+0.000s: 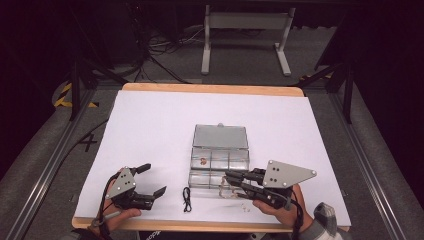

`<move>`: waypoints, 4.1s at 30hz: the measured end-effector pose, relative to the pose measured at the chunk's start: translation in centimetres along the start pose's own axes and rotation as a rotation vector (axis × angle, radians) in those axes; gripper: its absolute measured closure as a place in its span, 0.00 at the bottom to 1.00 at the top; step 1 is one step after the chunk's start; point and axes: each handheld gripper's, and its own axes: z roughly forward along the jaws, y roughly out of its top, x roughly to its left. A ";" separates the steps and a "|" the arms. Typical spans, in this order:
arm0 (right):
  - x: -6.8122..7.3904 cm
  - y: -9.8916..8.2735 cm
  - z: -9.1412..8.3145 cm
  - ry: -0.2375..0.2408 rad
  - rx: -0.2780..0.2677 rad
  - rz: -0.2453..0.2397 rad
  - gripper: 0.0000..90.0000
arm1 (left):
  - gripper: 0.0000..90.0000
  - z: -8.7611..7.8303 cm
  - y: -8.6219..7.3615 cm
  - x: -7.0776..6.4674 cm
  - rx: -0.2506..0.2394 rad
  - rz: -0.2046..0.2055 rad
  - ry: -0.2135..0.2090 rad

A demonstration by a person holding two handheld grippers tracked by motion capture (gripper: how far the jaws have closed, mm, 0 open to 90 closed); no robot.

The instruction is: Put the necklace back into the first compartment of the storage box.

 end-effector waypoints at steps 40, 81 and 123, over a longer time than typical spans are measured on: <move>-6.5 3.3 4.1 -0.133 0.035 0.009 0.95 | 0.09 0.0 0.0 0.2 0.011 -0.016 -0.015; -8.7 -2.1 6.4 -0.130 0.144 0.086 0.95 | 0.09 0.1 0.0 0.1 0.013 -0.011 -0.017; -8.7 -7.0 9.2 -0.122 0.374 0.101 0.92 | 0.09 0.2 0.1 0.2 0.019 -0.013 -0.015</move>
